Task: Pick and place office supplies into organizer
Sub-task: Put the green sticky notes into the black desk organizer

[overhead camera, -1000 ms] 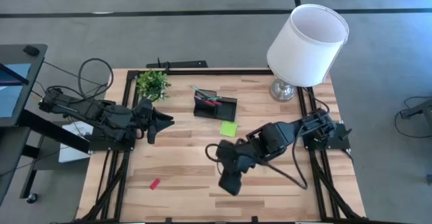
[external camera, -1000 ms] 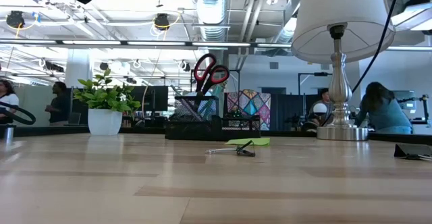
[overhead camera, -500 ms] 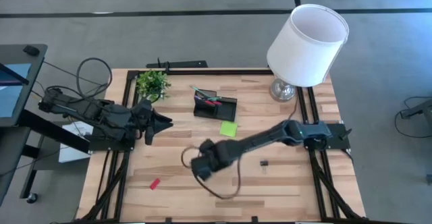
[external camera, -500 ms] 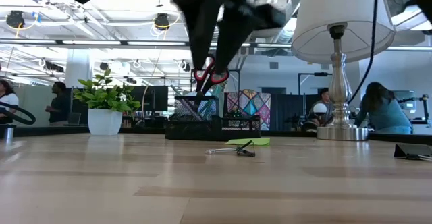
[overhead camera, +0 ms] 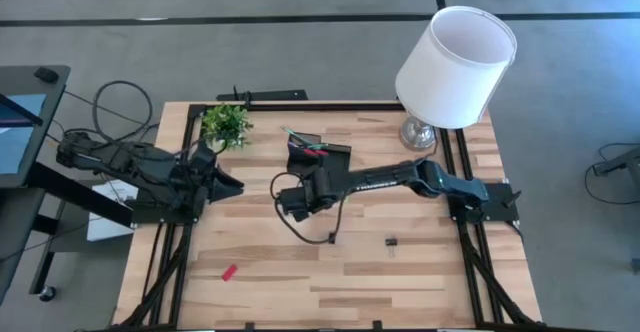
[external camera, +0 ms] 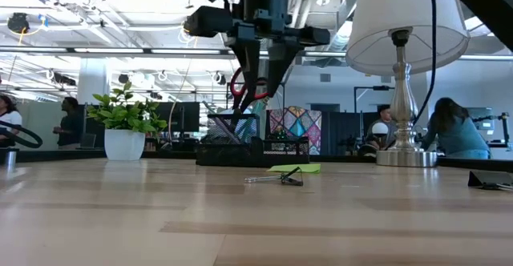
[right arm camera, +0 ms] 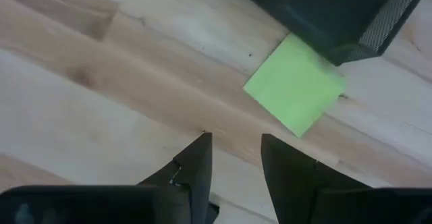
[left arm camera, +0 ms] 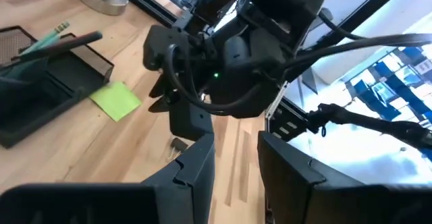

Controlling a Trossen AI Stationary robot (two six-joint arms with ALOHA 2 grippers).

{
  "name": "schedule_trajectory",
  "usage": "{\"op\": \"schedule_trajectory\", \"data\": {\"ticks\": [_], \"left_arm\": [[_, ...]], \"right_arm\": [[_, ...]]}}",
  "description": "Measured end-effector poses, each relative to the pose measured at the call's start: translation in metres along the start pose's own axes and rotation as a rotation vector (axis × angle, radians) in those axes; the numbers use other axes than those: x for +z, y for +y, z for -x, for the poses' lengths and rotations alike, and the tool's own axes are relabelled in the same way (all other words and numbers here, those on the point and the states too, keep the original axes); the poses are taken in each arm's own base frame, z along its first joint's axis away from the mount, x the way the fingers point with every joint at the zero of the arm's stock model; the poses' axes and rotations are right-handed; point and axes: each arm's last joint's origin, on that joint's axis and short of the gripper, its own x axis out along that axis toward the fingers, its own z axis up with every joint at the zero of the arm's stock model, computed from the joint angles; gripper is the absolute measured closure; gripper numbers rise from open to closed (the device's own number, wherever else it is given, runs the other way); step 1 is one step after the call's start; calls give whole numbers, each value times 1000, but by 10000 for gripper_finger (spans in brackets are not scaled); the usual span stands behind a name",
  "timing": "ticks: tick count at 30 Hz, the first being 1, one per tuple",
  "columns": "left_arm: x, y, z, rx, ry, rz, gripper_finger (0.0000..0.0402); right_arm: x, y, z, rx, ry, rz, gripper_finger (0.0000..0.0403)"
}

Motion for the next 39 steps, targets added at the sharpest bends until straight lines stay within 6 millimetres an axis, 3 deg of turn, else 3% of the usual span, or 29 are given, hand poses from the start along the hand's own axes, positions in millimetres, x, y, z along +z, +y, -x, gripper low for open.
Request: {"op": "schedule_trajectory", "data": {"ticks": [3, 10, 14, 17, 19, 21, 23, 26, 32, 39], "left_arm": [[-1, 1, 4, -8, 11, 5, 294], [-1, 4, 11, -12, 9, 13, 294], [-1, 4, 12, -14, 15, 12, 294], [-2, 5, 12, -7, 24, 10, 294], [-3, 6, 12, 14, 25, 6, 294], [-3, 7, 11, 38, 9, 4, 294], [-2, 7, 11, 60, -11, 3, 294], [-1, 8, 11, 96, -47, 1, 294], [0, 9, 11, 112, -65, 15, 294], [-2, 11, 10, 154, -70, 26, 294]], "right_arm": [[-4, -5, 8, -36, -11, 35, 278], [-17, -29, 54, 3, -76, 70, 269], [-35, -63, 85, 18, -111, 33, 263], [-57, -96, 91, -11, -192, -18, 257], [-67, -103, 79, 114, -258, -163, 255], [-70, -100, 59, 345, -320, -261, 254], [-67, -88, 35, 584, -382, -222, 254], [-61, -83, -7, 729, -344, -265, 257], [-53, -101, -41, 500, -282, -328, 279], [-50, -113, -52, 357, -258, -232, 290]]}}
